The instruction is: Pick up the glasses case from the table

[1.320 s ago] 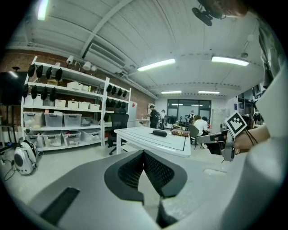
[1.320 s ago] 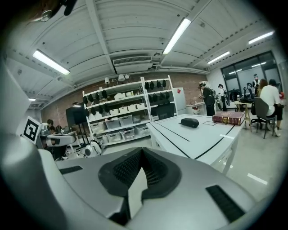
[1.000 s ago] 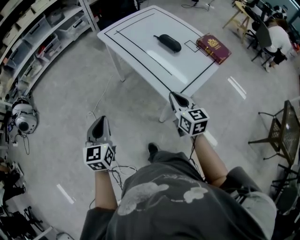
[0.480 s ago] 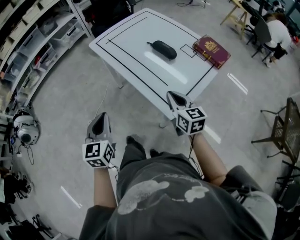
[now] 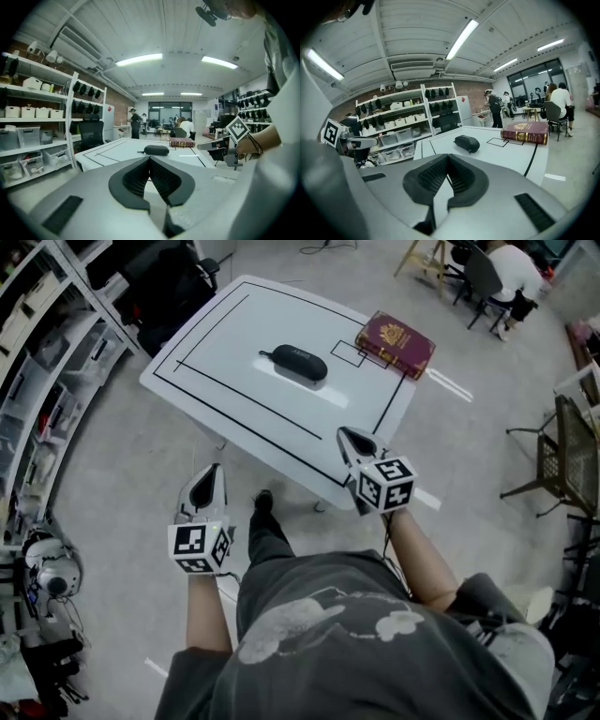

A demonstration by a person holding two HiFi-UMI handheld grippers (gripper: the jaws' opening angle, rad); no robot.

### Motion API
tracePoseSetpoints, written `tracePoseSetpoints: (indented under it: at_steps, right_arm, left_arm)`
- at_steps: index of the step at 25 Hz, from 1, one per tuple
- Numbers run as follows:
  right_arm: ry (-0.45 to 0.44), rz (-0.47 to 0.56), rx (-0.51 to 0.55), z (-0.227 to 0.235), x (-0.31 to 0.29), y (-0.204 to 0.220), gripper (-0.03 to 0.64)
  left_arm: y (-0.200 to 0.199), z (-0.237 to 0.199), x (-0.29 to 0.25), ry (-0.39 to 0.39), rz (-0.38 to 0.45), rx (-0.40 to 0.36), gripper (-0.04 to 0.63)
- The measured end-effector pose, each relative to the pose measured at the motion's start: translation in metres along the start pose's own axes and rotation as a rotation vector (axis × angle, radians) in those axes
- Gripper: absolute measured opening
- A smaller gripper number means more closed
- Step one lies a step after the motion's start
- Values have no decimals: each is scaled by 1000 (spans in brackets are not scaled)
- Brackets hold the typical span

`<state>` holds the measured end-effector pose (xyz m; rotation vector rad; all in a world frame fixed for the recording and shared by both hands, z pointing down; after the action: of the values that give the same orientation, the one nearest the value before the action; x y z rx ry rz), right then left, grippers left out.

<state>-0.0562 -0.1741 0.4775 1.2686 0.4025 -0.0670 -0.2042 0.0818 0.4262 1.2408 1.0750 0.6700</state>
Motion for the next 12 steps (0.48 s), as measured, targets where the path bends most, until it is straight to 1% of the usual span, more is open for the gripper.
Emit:
tracePoseSetpoints:
  at_steps: [4, 6, 9, 12]
  right_arm:
    - [108, 7, -25, 15, -22, -9, 0]
    - [168, 3, -42, 21, -29, -13, 0]
    - [256, 17, -72, 30, -39, -26, 0]
    - [316, 31, -92, 36, -52, -38, 0]
  left_arm:
    - [-13, -26, -59, 126, 9, -9, 3]
    - [-20, -33, -87, 203, 7, -15, 2]
    - [-32, -40, -127, 321, -6, -43, 2]
    - [-43, -49, -162, 400, -26, -77, 3]
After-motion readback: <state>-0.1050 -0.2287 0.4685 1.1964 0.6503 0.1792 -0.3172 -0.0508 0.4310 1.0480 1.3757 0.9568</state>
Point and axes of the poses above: the fingertips, and each gripper's own axes: x backward along the fingers, z to its right, y out of its underside, the point moved 4 cm from there along x, backward along the fingers, and after that the axes turned 1 degree about y, right-handed, at the moved point
